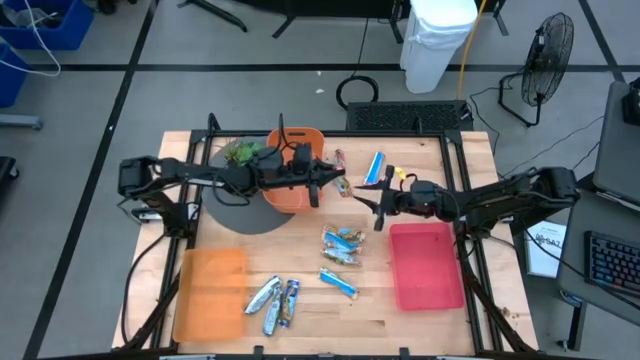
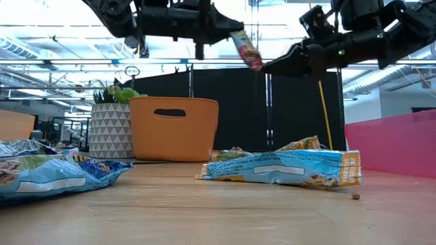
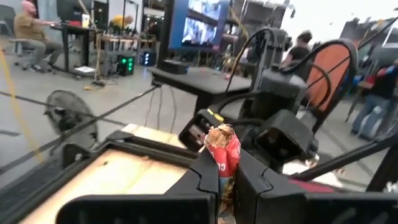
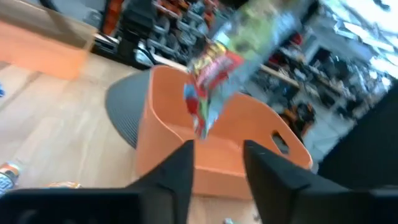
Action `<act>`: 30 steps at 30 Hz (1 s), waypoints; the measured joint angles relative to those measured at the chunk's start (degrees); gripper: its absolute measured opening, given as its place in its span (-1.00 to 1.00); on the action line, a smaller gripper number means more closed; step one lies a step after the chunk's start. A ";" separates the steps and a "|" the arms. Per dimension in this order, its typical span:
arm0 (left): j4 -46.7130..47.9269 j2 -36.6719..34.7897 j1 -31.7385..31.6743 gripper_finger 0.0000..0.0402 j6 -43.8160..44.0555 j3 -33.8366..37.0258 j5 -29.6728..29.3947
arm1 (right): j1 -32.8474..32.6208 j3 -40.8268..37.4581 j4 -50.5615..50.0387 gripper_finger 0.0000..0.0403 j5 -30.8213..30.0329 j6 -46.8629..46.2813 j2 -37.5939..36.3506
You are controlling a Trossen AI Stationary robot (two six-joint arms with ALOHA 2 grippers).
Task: Pick and place Granola Bars by type
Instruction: Put the red granola bar into the orange bin
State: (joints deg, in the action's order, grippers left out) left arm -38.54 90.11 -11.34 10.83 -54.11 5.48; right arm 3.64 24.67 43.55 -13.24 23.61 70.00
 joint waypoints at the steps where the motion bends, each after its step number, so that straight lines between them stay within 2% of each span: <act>1: 2.17 -1.10 -0.05 -0.91 -0.93 0.00 -0.35 | 0.00 0.00 -1.62 -0.21 -1.00 -0.78 -1.08; 6: 15.72 -6.95 -0.01 -0.92 -5.51 0.33 -7.69 | 0.00 0.00 -10.54 0.13 -5.04 -2.24 -7.93; 9: 23.42 -10.49 -0.05 -0.92 -6.02 2.41 -13.09 | -0.02 0.00 -15.70 0.23 -4.88 -4.77 -13.00; 12: 23.58 -13.69 0.12 -0.92 -5.42 6.78 -15.30 | -0.04 0.00 -20.48 0.28 -4.65 -7.61 -18.46; 16: 18.12 -18.40 0.01 -0.93 -3.67 15.71 -17.56 | -0.04 -0.04 -26.90 0.27 -4.49 -9.67 -25.01; 22: 4.63 -24.44 -0.30 -0.93 1.45 28.87 -17.31 | 0.00 -0.39 -34.26 0.22 -3.07 -10.89 -31.31; 25: 2.97 -26.75 -0.32 -0.93 2.62 31.94 -17.43 | 0.00 -2.16 -33.99 0.20 -2.99 -10.87 -34.00; 30: 2.84 -28.22 -0.34 -0.93 2.33 32.79 -17.55 | 0.00 -9.50 -29.84 0.16 -3.01 -11.82 -39.32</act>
State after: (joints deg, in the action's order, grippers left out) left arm -35.71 61.89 -11.68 13.16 -21.32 -12.06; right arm 3.64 15.17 13.71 -16.25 11.78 30.67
